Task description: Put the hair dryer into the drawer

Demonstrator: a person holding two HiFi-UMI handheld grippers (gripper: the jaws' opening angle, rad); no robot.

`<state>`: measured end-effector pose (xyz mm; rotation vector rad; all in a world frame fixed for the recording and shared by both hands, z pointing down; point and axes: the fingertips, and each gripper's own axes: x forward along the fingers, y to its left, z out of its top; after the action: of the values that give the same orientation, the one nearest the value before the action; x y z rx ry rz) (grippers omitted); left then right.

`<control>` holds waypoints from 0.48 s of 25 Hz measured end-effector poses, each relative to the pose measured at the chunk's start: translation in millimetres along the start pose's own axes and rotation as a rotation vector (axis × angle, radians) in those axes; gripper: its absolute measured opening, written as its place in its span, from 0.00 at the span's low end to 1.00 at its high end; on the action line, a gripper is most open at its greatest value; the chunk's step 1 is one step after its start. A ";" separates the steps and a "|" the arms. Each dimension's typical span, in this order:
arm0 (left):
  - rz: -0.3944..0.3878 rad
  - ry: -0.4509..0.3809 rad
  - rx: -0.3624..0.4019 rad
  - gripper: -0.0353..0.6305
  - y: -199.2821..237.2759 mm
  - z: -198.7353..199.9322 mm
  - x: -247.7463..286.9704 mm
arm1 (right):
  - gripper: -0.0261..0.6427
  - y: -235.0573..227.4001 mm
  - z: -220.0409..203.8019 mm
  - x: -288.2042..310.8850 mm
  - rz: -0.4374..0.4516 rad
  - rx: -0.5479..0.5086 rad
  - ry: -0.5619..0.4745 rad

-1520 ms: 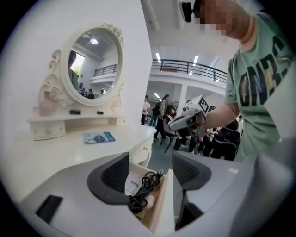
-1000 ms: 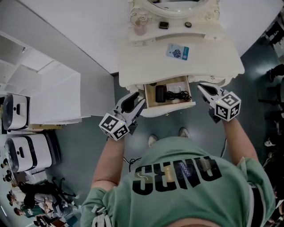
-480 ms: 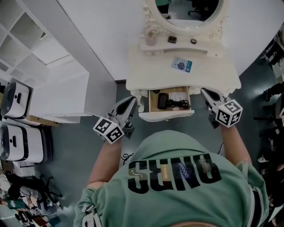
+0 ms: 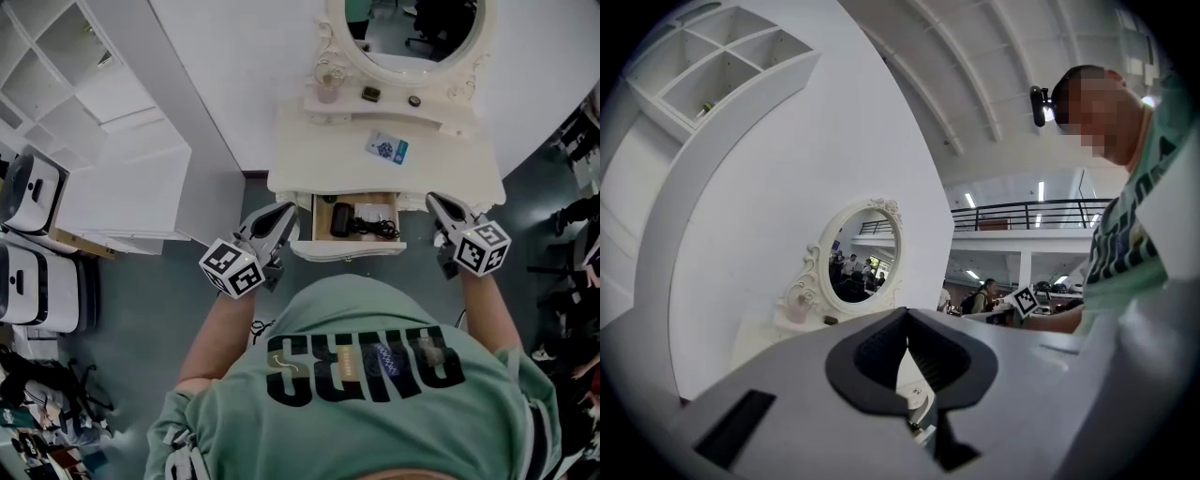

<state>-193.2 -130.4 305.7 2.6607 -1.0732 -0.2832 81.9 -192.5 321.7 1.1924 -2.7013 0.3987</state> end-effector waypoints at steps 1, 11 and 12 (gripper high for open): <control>0.002 0.002 -0.003 0.07 0.4 -0.5 -0.3 | 0.03 0.2 -0.4 0.4 0.001 0.003 0.003; -0.001 0.021 -0.007 0.07 1.0 -4.6 0.3 | 0.03 5.1 -4.6 4.0 0.015 -0.016 0.033; -0.003 0.023 -0.006 0.07 0.5 -4.8 0.5 | 0.03 5.4 -4.5 4.0 0.016 -0.017 0.034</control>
<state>-191.9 -130.4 310.3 2.6539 -1.0598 -0.2559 75.3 -190.4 326.0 1.1501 -2.6818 0.3933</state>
